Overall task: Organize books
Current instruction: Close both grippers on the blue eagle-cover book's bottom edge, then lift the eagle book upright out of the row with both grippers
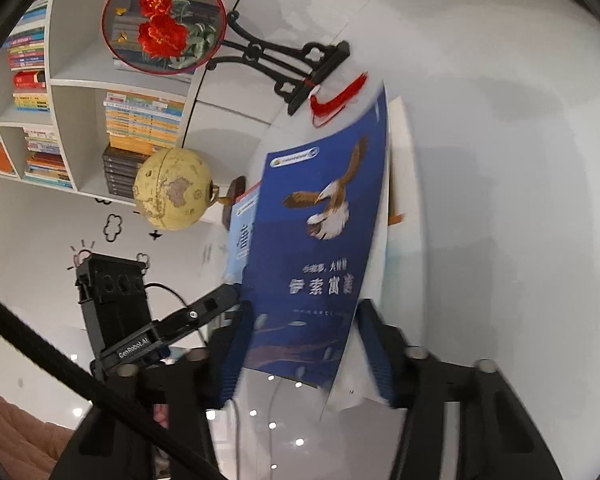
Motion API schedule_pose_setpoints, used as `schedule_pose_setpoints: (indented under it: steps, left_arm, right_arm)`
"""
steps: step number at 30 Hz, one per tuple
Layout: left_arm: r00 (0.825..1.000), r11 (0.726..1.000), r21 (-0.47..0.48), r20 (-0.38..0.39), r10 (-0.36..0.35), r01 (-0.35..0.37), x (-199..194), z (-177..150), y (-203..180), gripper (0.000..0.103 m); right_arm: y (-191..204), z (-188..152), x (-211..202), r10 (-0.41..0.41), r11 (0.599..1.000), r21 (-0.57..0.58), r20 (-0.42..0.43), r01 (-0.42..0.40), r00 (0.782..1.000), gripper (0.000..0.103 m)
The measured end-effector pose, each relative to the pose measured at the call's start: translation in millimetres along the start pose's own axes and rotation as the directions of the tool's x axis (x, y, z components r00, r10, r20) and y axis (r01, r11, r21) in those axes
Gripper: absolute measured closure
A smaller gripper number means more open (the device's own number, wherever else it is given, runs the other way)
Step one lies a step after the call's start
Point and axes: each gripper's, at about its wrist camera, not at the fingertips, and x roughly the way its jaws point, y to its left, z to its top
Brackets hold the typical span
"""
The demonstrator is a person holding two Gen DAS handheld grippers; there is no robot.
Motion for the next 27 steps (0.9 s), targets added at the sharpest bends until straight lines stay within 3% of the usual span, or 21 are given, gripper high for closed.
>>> schedule_pose_setpoints:
  steps: [2,8,12,14,17,22,27]
  left_arm:
    - [1.000,1.000,-0.007,-0.016,-0.005,0.005,7,-3,-2,0.074]
    - [0.999,0.998,-0.066,-0.033,-0.015,0.013,11,-5,6,0.074]
    - [0.999,0.999,-0.048,-0.040,0.001,-0.003,14,-7,2,0.074]
    - [0.999,0.998,-0.054,-0.039,-0.030,0.028,14,-9,0,0.074]
    - [0.998,0.998,-0.034,-0.030,-0.053,0.052,12,-9,-8,0.074]
    - [1.000,1.000,-0.015,-0.006,-0.019,0.019,2,-12,-12,0.074]
    - [0.999,0.999,-0.040,-0.052,0.017,-0.019,-6,-24,7,0.071]
  right_arm:
    - [4,-2,8,0.023,1.000,0.000,-0.004,-0.023,1.000,0.070]
    - [11,-6,26,-0.106,0.993,-0.049,-0.048,0.104,0.993,0.089]
    - [7,-3,8,-0.131,0.991,-0.017,0.002,0.131,0.991,0.094]
    - [10,-5,3,-0.120,0.992,-0.024,0.007,0.121,0.993,0.098]
    - [19,-9,-1,-0.097,0.994,-0.050,0.010,0.097,0.995,0.100]
    - [32,-8,-1,-0.084,0.993,-0.081,0.023,0.086,0.996,0.100]
    - [38,-7,1,-0.063,0.995,-0.081,0.021,0.065,0.998,0.100]
